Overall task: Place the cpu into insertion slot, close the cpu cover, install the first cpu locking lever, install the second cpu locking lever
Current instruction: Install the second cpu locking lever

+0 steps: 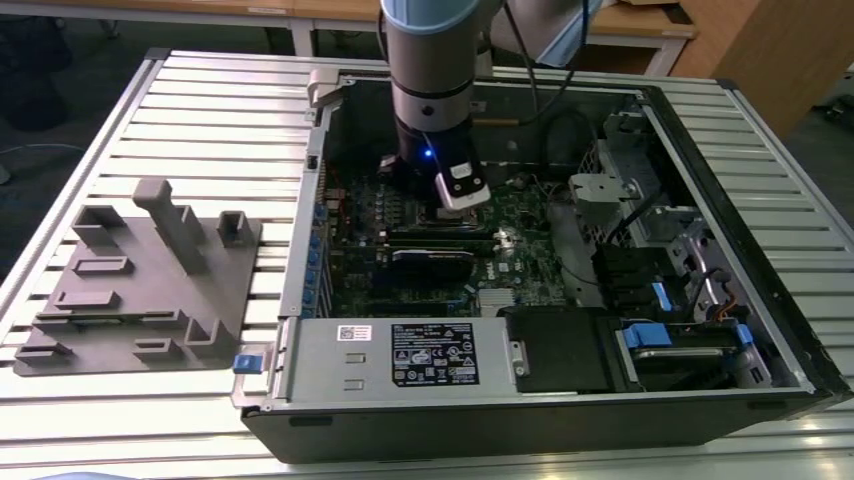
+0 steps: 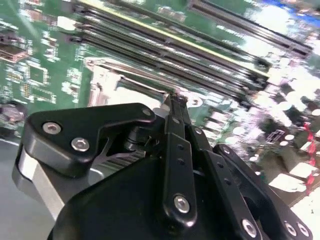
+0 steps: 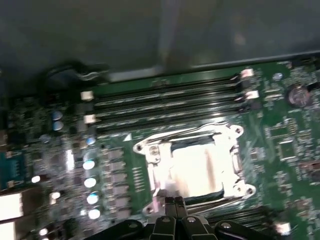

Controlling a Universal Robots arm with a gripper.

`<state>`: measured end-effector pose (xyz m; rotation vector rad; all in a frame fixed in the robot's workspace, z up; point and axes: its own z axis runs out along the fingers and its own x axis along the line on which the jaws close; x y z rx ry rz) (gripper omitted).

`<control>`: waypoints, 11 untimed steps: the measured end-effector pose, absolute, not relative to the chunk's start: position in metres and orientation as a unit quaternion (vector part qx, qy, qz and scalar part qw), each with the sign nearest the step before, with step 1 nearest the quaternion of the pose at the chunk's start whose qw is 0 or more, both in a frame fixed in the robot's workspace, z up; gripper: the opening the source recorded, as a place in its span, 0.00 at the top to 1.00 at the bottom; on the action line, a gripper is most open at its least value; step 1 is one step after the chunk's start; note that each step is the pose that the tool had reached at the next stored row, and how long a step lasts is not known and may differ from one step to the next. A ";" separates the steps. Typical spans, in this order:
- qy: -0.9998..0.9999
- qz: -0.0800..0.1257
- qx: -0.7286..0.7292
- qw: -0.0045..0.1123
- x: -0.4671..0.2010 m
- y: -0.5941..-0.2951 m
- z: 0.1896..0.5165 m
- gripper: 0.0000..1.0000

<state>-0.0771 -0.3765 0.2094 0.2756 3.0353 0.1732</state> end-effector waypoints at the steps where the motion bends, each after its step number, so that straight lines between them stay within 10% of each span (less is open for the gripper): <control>1: 0.993 0.057 0.090 0.044 -0.074 -0.375 0.209 0.89; 11: 0.993 0.056 0.090 0.044 -0.064 -0.346 0.209 0.89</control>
